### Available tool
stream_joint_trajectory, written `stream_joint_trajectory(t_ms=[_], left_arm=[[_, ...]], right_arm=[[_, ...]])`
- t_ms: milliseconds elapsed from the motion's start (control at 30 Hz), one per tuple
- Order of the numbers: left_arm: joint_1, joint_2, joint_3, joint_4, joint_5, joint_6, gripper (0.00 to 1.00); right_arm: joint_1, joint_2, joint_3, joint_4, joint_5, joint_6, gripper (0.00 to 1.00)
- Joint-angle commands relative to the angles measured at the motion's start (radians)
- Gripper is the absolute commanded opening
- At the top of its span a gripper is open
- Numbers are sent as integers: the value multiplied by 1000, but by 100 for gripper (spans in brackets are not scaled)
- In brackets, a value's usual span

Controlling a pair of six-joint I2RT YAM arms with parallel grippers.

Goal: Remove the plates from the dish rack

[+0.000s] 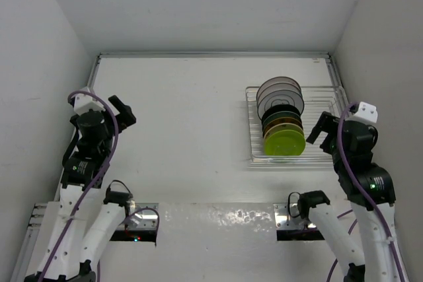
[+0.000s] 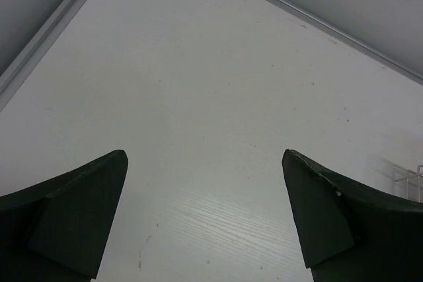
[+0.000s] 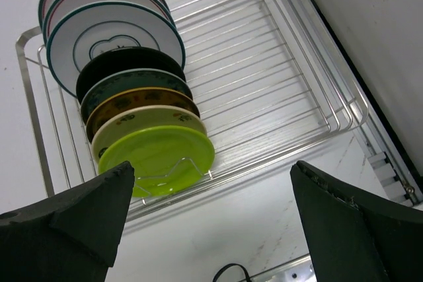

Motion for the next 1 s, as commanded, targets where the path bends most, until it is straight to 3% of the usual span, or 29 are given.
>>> stream_joint_trajectory(t_ms=[0, 167, 333, 533, 700, 967], left_arm=[[-10, -6, 15, 27, -11, 2, 100], [-9, -6, 15, 30, -8, 2, 100], [-9, -11, 7, 39, 12, 5, 100], [-9, -18, 0, 47, 23, 8, 100], [-9, -21, -2, 50, 27, 9, 100], [-7, -21, -5, 51, 32, 11, 100]], right_arm=[[-2, 35, 30, -19, 31, 65, 99], [-4, 64, -18, 56, -11, 161, 99], [-1, 257, 26, 54, -110, 235, 99], [60, 423, 152, -18, 119, 389, 99], [211, 616, 299, -252, 376, 703, 99], [373, 710, 252, -272, 399, 1087, 95]])
